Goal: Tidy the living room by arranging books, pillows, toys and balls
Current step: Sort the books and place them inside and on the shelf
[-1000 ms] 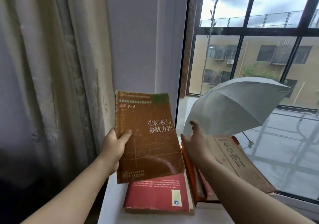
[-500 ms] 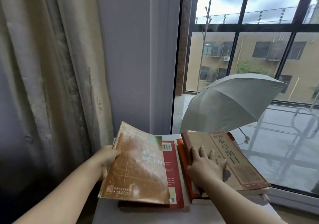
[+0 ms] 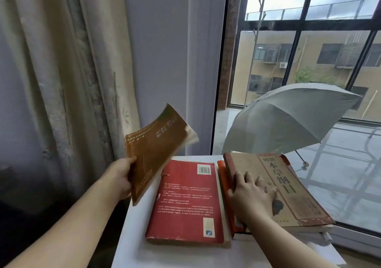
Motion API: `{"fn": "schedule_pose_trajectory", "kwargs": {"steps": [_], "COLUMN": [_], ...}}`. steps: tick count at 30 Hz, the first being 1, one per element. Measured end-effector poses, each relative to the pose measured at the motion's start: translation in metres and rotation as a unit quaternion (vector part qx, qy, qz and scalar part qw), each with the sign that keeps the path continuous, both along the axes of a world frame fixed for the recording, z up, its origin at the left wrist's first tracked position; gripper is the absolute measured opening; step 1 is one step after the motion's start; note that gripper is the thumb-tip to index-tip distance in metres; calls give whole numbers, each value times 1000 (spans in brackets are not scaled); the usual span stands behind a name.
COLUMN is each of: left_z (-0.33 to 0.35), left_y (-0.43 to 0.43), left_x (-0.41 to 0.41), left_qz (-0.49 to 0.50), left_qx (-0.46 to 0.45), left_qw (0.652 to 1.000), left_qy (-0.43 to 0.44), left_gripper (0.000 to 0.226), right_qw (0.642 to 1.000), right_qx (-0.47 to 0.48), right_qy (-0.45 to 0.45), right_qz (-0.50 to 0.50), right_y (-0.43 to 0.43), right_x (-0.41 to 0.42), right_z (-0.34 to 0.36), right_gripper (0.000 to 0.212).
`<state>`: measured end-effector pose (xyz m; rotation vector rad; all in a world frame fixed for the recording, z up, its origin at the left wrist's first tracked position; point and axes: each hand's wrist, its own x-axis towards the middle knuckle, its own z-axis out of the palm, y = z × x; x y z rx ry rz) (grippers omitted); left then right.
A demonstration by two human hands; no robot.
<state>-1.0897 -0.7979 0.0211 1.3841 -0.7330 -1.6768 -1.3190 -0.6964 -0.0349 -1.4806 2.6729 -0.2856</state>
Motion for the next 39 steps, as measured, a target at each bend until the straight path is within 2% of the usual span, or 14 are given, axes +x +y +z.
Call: {"fn": "schedule_pose_trajectory", "kwargs": {"steps": [2,4,7,9,11,13,16,19,22,26,29,33,36,39], "left_z": [-2,-2,-3,-4,-2,-2,-3,-3,-5,-2,0,-3,-5,-8], "left_y": [1,4,4,1,0,0,-3,-6,-10,-9,-7,-11,-14,-18], "left_x": [1,1,2,2,3,7,9,8,10,15,17,19,21,22], "left_qz": [5,12,10,25,36,36,36,42,52,69,67,76,97,136], "left_qx": [17,21,13,12,21,19,8,-19,-33,-5,9,6,4,-11], "left_qw": [1000,1000,999,999,999,999,999,999,998,998,998,997,995,990], "left_qy": [6,-7,-33,-32,-29,-19,-25,-27,-26,-11,1,0,-22,-45], "left_gripper": [34,29,28,32,32,32,27,24,30,32,32,32,31,31], "right_qw": [1000,998,975,948,930,933,932,905,896,919,934,939,923,896], "right_qx": [2,-11,0,71,144,147,125,125,142,113,77,-8,-75,-116], "right_qy": [17,40,44,-10,-43,-20,53,136,109,60,58,101,111,173], "right_qz": [10,47,220,311,334,329,337,383,407,373,344,330,360,393], "right_y": [1,2,1,-1,-7,-13,-18,-19,-18,-18,-14,-1,1,-1], "right_x": [0,5,39,73,96,104,108,115,114,114,118,122,127,126], "right_z": [0,1,3,-1,-14,-24,-21,-11,-15,-25,-27,-38,-51,-58], "right_gripper": [54,57,69,81,92,94,88,77,59,53,53,34,25,23]}}
